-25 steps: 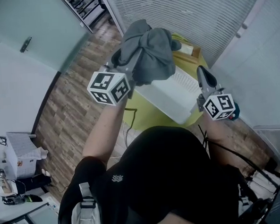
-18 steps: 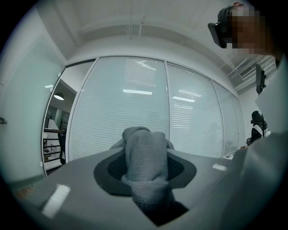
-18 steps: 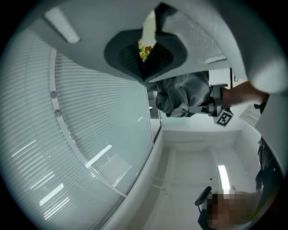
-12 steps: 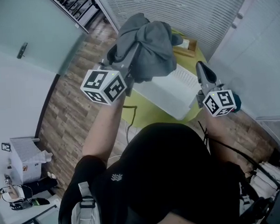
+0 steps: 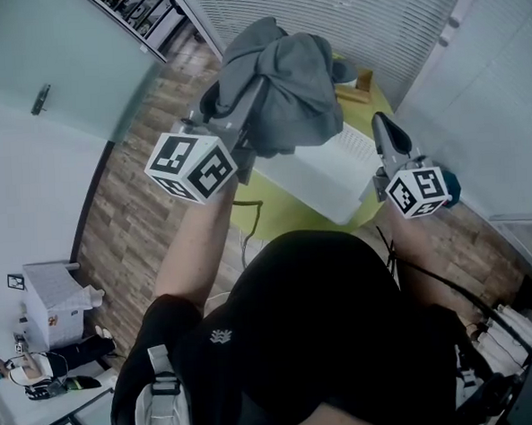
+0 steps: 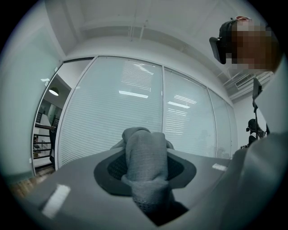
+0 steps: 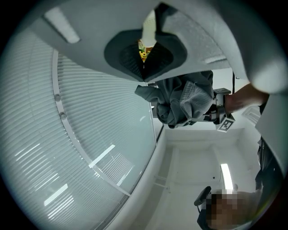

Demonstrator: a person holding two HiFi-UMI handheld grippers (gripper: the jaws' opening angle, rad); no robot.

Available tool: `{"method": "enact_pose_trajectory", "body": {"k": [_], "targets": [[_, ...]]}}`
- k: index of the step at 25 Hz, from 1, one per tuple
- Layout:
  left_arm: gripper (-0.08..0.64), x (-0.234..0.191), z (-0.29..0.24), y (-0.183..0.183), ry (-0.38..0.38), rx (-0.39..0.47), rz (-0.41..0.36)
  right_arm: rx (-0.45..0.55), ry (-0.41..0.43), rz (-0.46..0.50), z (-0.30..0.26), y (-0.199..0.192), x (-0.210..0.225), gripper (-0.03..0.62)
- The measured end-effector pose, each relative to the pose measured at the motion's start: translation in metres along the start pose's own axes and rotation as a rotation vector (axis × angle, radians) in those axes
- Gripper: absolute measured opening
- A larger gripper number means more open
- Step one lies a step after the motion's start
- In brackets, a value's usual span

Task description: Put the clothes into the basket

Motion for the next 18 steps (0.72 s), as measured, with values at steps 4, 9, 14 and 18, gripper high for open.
{"method": "enact_pose_trajectory", "body": {"k": [4, 9, 14, 18], "targets": [[0.163, -0.002, 0.001, -0.002, 0.003, -0.007, 0.011, -0.004, -0.003, -0.003, -0.001, -0.001, 0.001, 0.002], [0.161, -0.002, 0.004, -0.014, -0.003, -0.033, 0.027, -0.012, -0.002, -0.008, -0.001, -0.005, 0.001, 0.002], [0.161, -0.004, 0.007, -0.032, -0.002, -0.067, 0.049, -0.028, 0.002, -0.008, -0.002, -0.008, 0.0, 0.002], [0.162, -0.005, 0.007, -0.048, 0.01, -0.101, 0.026, -0.041, 0.0, -0.013, -0.001, -0.012, 0.002, 0.002]]}}
Point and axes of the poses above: the fingertips, and each gripper's own axes: z backward along the fingers, x to its right, y out of its top, the point moved 9 cm from there along z, backward along the fingers, and after that the axes turned 9 degrees about z, right-handed, at the moved point
